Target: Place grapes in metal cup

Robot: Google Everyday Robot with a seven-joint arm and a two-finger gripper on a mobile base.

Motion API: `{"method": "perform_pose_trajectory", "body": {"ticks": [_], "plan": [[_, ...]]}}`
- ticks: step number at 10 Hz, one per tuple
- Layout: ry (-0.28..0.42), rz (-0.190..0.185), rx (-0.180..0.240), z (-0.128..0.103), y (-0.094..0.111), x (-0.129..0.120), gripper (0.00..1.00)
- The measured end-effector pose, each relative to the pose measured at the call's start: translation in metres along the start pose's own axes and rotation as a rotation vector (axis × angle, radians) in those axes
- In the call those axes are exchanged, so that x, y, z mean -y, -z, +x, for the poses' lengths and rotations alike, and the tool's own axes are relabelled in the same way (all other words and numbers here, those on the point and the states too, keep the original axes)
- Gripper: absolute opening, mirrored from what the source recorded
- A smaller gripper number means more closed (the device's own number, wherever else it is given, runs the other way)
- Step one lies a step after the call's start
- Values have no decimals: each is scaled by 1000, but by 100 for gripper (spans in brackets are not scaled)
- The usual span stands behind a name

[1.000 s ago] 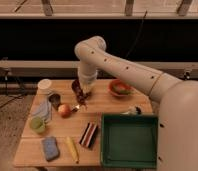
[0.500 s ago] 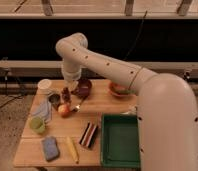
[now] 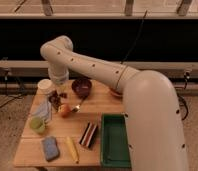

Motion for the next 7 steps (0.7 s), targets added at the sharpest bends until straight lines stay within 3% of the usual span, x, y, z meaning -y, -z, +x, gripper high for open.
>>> {"method": "perform_pose_trajectory", "body": {"ticks": [7], "plan": [[-9, 8, 5, -3, -4, 9, 0]]}}
